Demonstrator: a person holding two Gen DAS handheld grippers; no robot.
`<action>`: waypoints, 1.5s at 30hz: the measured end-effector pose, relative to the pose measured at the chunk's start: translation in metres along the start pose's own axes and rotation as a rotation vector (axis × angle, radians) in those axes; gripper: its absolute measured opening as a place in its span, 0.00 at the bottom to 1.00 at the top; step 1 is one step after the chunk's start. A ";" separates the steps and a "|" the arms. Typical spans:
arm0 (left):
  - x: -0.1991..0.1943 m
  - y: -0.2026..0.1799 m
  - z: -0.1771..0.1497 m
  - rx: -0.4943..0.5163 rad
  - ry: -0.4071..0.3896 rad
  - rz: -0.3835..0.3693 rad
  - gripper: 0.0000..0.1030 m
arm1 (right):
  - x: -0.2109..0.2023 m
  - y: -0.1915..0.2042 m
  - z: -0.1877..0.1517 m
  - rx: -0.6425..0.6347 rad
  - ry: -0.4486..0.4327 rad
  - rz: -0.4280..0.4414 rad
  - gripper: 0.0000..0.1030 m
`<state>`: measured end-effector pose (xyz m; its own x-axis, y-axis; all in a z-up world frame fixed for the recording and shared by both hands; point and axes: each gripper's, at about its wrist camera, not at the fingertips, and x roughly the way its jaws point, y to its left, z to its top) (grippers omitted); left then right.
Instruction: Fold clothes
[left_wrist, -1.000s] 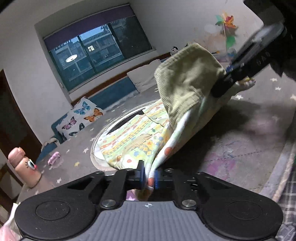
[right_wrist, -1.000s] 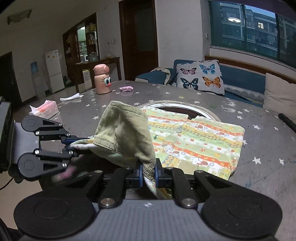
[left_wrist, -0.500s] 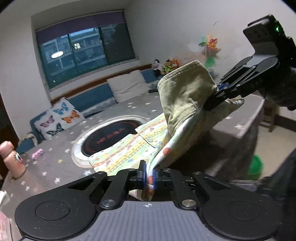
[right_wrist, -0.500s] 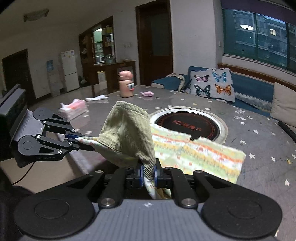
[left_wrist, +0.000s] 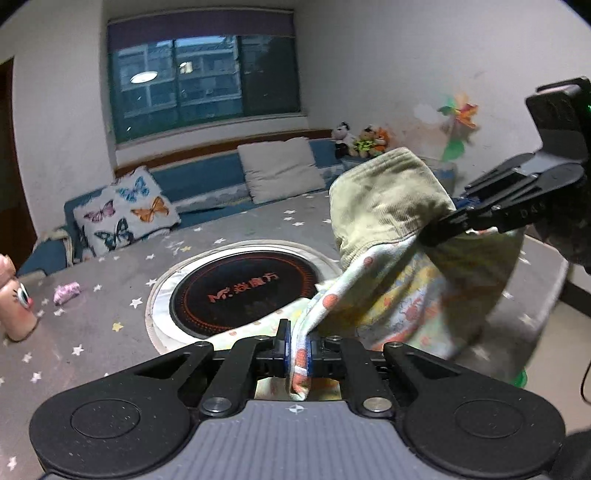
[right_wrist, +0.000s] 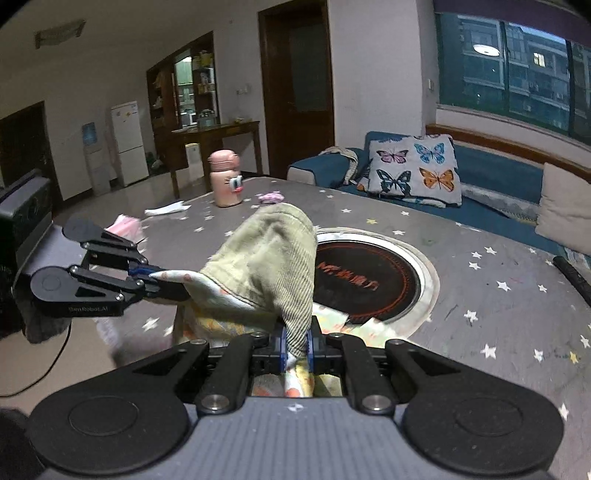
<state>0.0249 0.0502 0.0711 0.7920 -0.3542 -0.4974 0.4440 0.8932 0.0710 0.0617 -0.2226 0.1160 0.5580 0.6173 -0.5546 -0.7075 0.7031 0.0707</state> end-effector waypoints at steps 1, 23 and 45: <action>0.010 0.004 0.002 -0.006 0.009 0.002 0.08 | 0.007 -0.007 0.003 0.007 0.005 -0.003 0.09; 0.116 0.047 -0.008 -0.167 0.210 0.099 0.27 | 0.112 -0.089 -0.022 0.255 0.070 -0.190 0.29; 0.111 0.031 0.023 -0.199 0.172 0.097 0.30 | 0.114 -0.080 -0.036 0.310 0.056 -0.205 0.16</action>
<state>0.1362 0.0319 0.0375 0.7363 -0.2270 -0.6374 0.2649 0.9636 -0.0372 0.1661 -0.2214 0.0171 0.6440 0.4387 -0.6268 -0.4142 0.8887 0.1965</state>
